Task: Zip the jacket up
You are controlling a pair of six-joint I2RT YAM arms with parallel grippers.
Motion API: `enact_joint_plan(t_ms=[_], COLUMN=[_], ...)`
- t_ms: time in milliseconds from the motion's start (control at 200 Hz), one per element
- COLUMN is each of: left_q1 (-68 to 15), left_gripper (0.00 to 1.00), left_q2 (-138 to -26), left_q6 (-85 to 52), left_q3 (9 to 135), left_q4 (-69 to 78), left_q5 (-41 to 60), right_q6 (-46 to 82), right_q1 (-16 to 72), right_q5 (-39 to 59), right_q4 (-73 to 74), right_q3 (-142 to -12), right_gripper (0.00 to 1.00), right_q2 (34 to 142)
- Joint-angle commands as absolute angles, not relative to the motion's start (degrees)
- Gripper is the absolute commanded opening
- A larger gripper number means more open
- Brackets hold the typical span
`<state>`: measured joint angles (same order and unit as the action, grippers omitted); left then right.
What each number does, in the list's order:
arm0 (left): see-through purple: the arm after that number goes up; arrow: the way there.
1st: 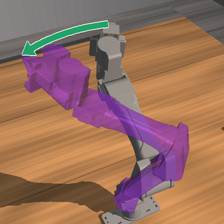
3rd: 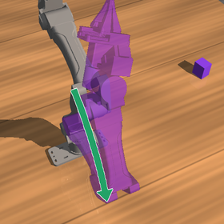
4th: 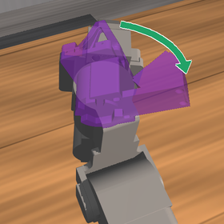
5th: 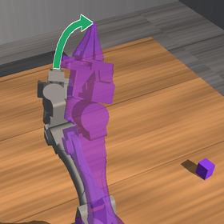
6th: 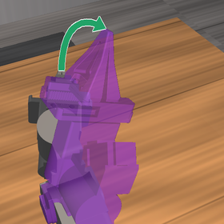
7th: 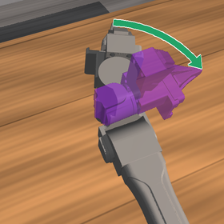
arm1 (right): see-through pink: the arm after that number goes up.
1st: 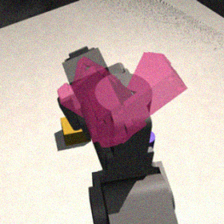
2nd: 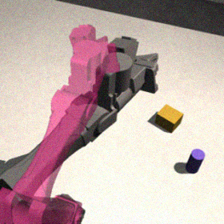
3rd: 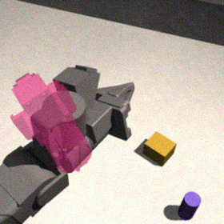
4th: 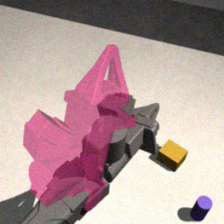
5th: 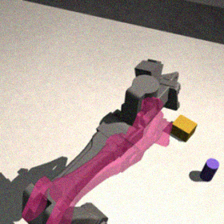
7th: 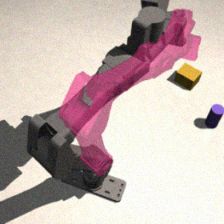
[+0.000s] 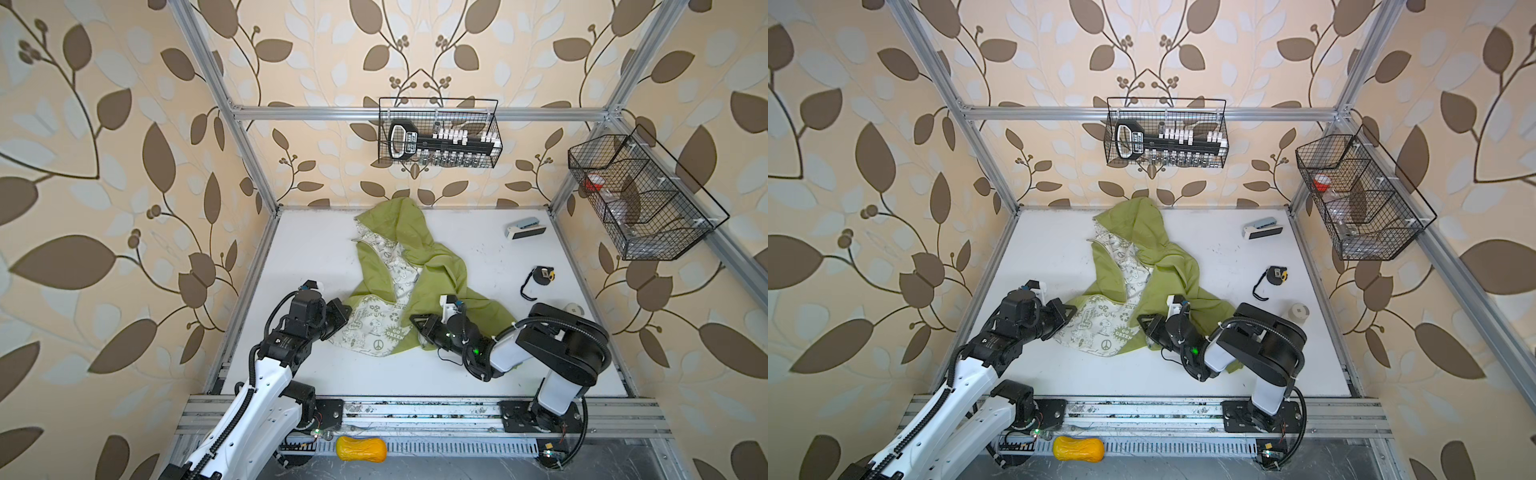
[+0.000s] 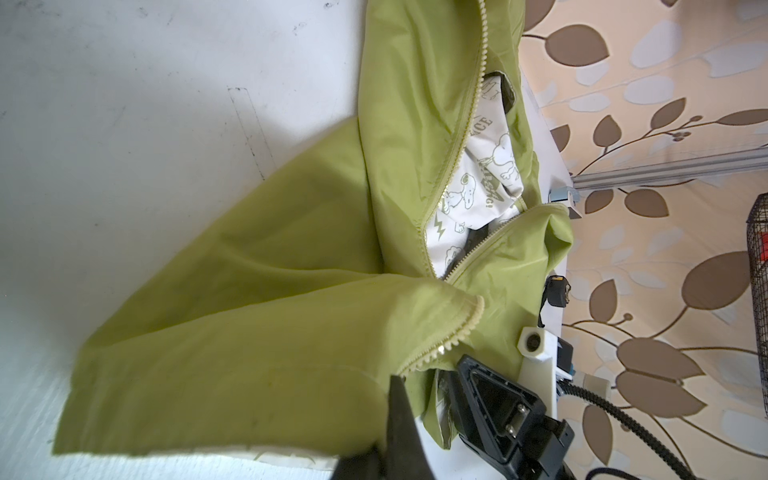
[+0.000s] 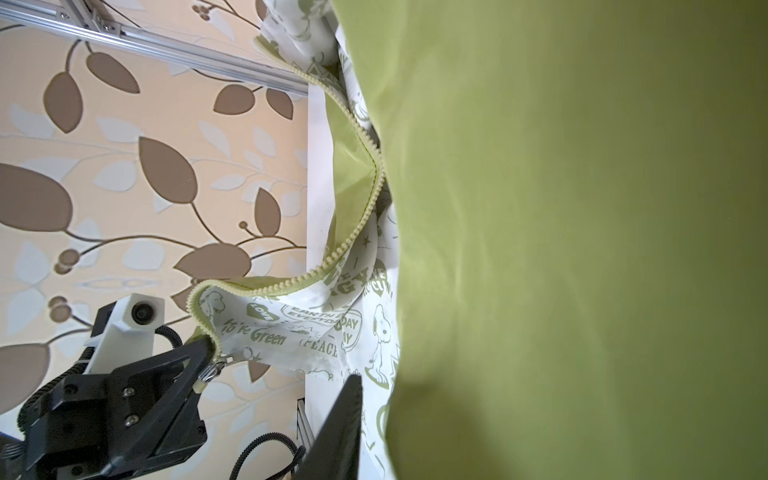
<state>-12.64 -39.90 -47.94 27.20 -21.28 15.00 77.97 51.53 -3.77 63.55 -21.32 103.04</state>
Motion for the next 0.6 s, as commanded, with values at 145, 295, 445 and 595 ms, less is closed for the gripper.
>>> enact_joint_plan(t_ms=[145,295,445,595], left_q1=[-12.04,-12.04,-12.04,-12.04], left_gripper=[0.00,0.00,0.00,0.00], left_q2=[-39.20,-38.96,-38.50,-38.49], left_q6=[-46.77,-46.87,-46.76,-46.78], left_q3=[28.40,28.39,28.50,28.39], left_q4=[-21.59,-21.57,-21.94,-21.99], left_q5=[15.84,15.91,15.74,15.81], right_q6=[81.24,82.13,83.46,84.11], right_q1=[52.46,52.71,52.86,52.93], right_q5=[-3.03,-4.01,-5.57,-8.29], right_q4=[65.81,64.38,63.14,59.15], right_q3=[-22.27,-23.61,-24.89,-26.56], right_gripper=[0.36,0.39,0.45,0.48], right_q2=[107.74,107.95,108.20,108.11])
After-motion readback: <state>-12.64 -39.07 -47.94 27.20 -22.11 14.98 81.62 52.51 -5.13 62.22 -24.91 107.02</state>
